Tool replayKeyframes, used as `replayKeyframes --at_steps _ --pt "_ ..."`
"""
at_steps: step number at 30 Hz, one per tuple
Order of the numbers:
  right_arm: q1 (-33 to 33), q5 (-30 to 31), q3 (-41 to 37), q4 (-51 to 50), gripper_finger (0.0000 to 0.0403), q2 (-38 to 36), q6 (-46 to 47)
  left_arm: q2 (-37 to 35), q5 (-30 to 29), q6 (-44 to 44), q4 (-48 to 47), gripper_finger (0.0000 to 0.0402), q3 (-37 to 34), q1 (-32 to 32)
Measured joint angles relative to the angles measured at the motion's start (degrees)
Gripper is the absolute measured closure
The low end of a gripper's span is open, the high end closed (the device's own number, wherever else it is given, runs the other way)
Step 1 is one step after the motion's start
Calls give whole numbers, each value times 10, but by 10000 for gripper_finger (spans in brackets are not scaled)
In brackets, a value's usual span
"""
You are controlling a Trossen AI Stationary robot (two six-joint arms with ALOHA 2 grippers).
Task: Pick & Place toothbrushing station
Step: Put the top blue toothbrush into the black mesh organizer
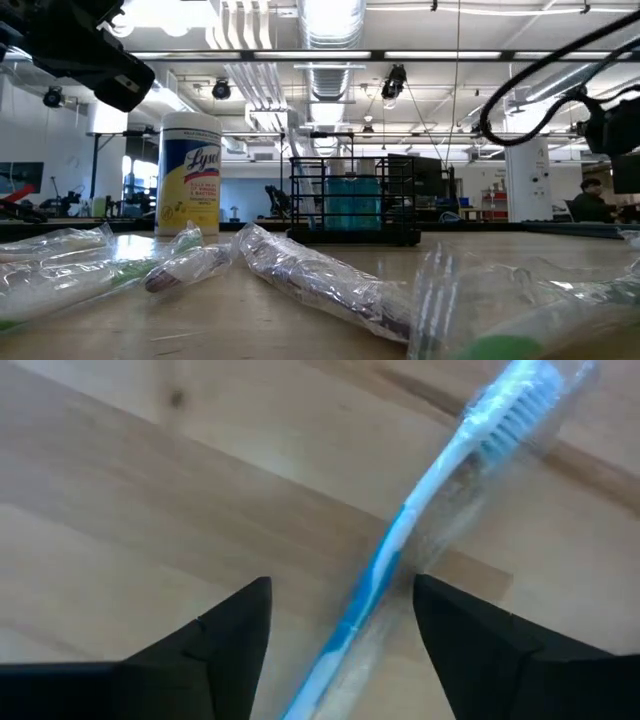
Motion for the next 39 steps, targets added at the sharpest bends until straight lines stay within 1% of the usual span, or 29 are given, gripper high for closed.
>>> replayKeyframes --at_steps 4,7,10,13,18,19,23,25,27,29,32,34,36,39 --pt "-2 -17 -15 11 191 -3 -17 0 0 0 3 394 0 0" --pt "-3 -21 -17 10 221 -3 -26 0 0 0 11 393 0 0" --pt "-3 -21 -15 8 258 -4 -43 0 0 3 21 387 0 0" --pt "-3 -21 -11 8 300 -3 -58 0 -1 17 50 384 -3 0" --pt "-2 5 -6 0 377 -2 -91 6 -1 31 91 391 -3 0" --pt "-2 16 -3 -5 382 -2 -100 6 -1 32 98 392 -3 0" --pt "-2 60 18 -40 380 -2 -122 6 -1 55 124 395 -3 0" --pt "-2 89 39 -69 380 -2 -140 7 -1 67 145 391 -3 0" --pt "-2 131 67 -95 380 -2 -164 11 -1 81 173 386 -3 0" --pt "-2 188 101 -120 380 -2 -189 17 -1 87 203 380 -3 0" --pt "-2 291 159 -126 380 -2 -259 31 -2 92 254 374 -3 0" --pt "-2 360 201 -123 380 -2 -320 45 -3 93 287 370 -3 0" --pt "-2 422 240 -100 380 -2 -394 62 -3 91 317 364 -3 0" --pt "-4 480 288 -27 380 -2 -553 95 -3 93 347 346 4 0"
